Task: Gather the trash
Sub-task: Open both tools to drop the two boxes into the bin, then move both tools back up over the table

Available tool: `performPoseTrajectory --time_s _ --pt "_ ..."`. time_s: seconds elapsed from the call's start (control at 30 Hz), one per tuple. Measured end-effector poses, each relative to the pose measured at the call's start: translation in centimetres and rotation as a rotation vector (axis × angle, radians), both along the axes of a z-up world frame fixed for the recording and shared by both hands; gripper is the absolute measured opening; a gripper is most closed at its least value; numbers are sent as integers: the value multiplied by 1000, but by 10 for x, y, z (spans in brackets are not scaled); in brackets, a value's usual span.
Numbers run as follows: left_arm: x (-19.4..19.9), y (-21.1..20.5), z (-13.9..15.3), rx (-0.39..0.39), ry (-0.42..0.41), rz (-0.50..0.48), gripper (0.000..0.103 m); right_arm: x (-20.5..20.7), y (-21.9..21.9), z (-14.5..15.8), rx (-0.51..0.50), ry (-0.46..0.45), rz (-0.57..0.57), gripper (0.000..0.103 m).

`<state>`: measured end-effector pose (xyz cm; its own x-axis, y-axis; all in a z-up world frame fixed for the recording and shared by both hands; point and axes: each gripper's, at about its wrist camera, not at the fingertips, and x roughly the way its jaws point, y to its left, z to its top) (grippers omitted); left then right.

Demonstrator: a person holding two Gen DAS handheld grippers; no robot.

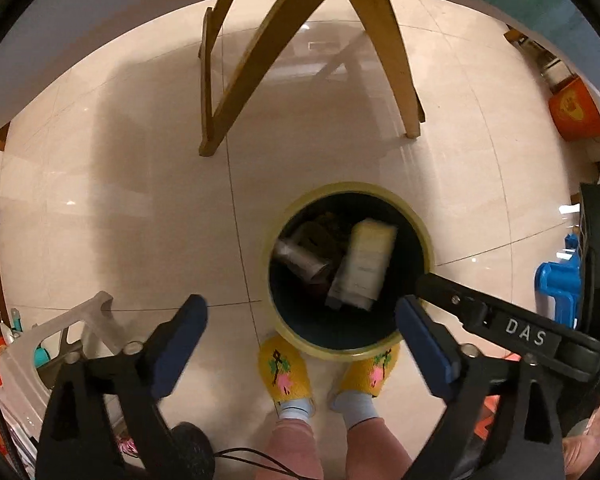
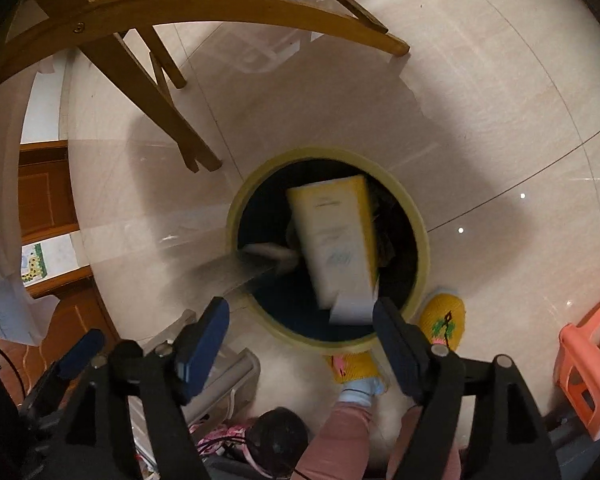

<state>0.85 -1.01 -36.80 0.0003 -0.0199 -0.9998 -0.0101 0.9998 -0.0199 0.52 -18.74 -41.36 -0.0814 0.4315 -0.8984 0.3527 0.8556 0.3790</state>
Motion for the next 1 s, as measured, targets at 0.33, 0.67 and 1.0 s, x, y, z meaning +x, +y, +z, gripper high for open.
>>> performPoseTrajectory --time_s 0.33,0.67,1.0 --pt "2 9 13 0 -34 15 98 -10 2 9 -36 -6 15 75" --pt "-2 10 44 -2 -72 5 98 -13 4 30 -31 -34 2 75" --pt "-15 19 129 -26 -94 -10 98 -22 3 98 -22 -74 -18 75"
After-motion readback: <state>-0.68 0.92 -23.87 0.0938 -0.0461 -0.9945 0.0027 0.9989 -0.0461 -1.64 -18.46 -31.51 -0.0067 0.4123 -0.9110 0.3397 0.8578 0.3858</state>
